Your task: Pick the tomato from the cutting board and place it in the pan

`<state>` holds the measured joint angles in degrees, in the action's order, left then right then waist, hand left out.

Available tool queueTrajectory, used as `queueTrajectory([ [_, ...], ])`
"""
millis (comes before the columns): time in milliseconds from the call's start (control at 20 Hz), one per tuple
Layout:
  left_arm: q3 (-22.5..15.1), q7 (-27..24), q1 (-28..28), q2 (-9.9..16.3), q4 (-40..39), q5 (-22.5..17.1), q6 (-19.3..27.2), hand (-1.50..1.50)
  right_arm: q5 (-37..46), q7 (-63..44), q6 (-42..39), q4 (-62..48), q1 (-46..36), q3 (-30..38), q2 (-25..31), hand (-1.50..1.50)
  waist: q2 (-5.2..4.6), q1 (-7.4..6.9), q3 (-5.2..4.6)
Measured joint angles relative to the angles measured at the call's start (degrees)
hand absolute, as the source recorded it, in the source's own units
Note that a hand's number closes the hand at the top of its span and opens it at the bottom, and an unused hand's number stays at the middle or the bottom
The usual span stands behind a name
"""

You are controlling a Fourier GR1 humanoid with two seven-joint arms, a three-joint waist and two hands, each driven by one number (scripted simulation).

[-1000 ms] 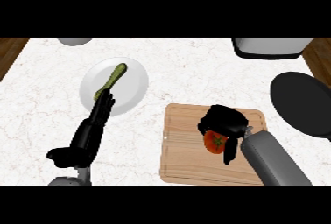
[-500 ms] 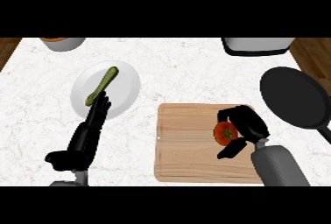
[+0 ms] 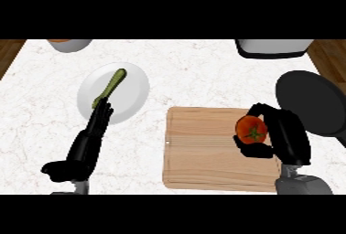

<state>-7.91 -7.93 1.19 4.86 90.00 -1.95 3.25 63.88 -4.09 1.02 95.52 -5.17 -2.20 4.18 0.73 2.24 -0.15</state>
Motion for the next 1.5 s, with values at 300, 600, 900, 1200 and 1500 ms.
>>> queueTrajectory([
  [300,-1.0,1.8,-1.0,-0.5,1.1,0.8,0.0,0.0,-5.1,-6.4,-2.4,12.7,3.5,4.6,-1.9,1.5,-0.41,-1.24,0.11],
  [600,-0.8,2.4,-2.3,-0.9,0.7,0.8,-0.6,0.0,-13.9,-5.8,-0.7,9.2,0.8,14.7,0.0,1.5,-0.66,-1.97,0.15],
  [900,-1.0,2.3,-2.5,-1.4,0.7,1.5,-0.6,0.0,-16.8,2.1,8.0,-6.2,-5.2,23.6,5.9,1.5,-0.86,-2.58,0.19],
  [1200,-1.0,2.6,-2.4,-1.4,1.4,1.0,-1.4,0.0,-16.9,10.9,20.1,-24.7,-13.2,30.4,12.2,1.5,-1.07,-3.23,0.26],
  [1500,-1.0,2.2,-3.9,-2.1,-0.2,1.4,-1.4,0.0,-23.5,22.9,26.6,-45.8,-22.7,37.0,19.2,1.5,-1.3,-3.72,0.31],
])
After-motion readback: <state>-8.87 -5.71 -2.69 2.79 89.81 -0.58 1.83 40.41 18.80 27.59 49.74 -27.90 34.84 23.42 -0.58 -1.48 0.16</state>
